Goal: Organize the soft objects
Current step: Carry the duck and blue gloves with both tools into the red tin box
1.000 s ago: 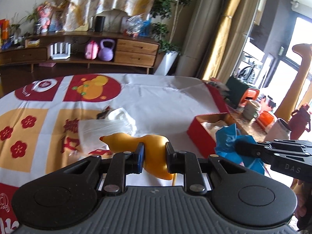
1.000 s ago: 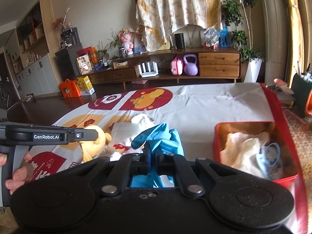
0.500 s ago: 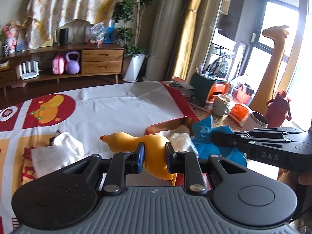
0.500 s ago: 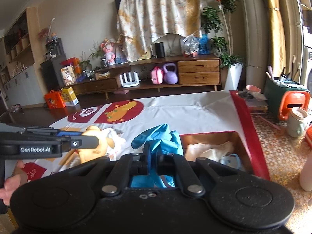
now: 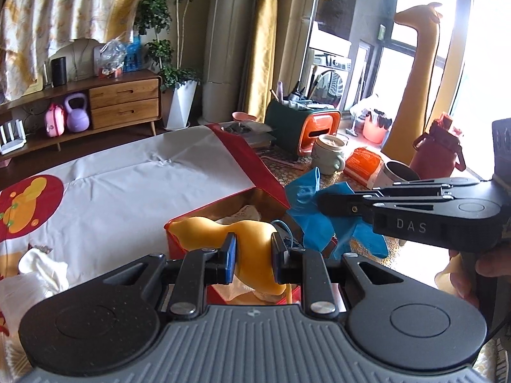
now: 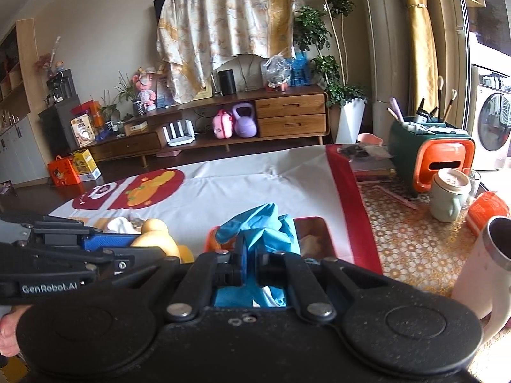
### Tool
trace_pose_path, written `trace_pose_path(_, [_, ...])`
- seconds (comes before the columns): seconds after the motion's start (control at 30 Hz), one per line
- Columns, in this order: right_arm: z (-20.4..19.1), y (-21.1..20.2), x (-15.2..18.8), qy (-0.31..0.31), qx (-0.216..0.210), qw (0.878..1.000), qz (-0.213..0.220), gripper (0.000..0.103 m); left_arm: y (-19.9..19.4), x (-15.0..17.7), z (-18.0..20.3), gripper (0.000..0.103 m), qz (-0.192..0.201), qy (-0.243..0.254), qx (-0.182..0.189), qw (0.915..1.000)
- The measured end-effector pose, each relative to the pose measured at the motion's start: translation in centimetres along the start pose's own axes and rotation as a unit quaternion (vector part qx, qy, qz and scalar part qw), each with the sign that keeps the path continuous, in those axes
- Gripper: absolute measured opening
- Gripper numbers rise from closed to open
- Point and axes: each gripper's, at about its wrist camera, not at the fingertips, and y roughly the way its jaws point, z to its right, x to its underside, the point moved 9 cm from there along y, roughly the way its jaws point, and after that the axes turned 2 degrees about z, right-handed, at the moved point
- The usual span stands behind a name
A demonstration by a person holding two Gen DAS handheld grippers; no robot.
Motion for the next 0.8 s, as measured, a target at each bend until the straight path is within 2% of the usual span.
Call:
trace_pose_path(0.5, [4.7, 5.3, 0.6, 0.031, 0.003, 0.999, -0.022, 0.005, 8.2, 0.3, 2.1, 0.021, -0.028, 0.06, -0.006, 0.9978])
trace_pose_path(0.8, [5.2, 9.1, 2.2, 0.042, 0.001, 0.998, -0.052, 0.005, 12.4, 1.1, 0.4, 0.021, -0.05, 0.054, -0.027, 0.9969])
